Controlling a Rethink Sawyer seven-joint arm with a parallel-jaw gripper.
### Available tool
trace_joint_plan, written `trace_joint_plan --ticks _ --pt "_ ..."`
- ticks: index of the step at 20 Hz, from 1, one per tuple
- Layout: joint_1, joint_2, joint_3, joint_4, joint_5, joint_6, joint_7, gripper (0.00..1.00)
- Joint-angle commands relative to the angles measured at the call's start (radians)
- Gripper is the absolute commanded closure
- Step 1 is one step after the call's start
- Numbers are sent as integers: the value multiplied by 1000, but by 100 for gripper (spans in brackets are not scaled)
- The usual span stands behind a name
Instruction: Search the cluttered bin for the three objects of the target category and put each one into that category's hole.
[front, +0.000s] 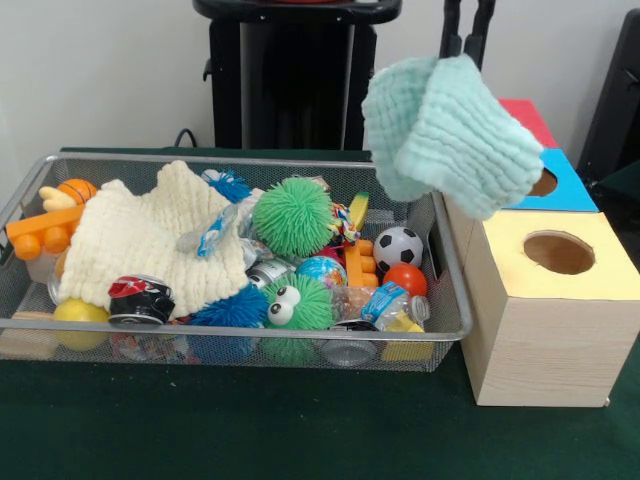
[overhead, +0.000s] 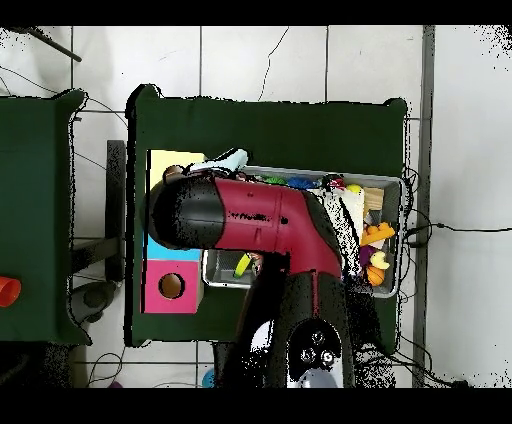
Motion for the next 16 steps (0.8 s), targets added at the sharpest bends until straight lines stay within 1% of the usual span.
trace_joint_plan --ticks 1,7,12,16 --pt "18 41 25 -28 33 124 217 100" --pt "54 56 10 -62 46 151 246 100" --pt "72 65 0 -63 59 139 255 100" --pt "94 86 -12 -58 70 108 283 100"
